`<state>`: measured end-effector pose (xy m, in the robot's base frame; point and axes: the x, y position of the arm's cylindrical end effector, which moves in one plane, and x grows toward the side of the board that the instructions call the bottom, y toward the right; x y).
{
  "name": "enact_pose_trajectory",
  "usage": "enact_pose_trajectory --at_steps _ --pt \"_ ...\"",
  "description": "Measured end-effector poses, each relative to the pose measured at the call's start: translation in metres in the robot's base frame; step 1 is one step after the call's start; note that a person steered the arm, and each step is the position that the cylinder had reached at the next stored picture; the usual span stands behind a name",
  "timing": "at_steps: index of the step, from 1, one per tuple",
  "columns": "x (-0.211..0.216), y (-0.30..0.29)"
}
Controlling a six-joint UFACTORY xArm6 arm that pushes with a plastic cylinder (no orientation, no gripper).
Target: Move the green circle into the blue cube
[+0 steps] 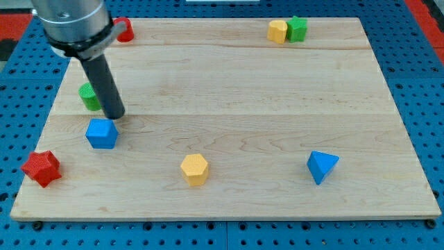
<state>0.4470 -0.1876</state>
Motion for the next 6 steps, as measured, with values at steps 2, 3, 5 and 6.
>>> enact_pose_trajectory --at_steps 2,3,5,6 --pt "0.054 0.002" --pt "0.04 0.069" --pt "-0.053 0.084" --pt "-0.085 0.048"
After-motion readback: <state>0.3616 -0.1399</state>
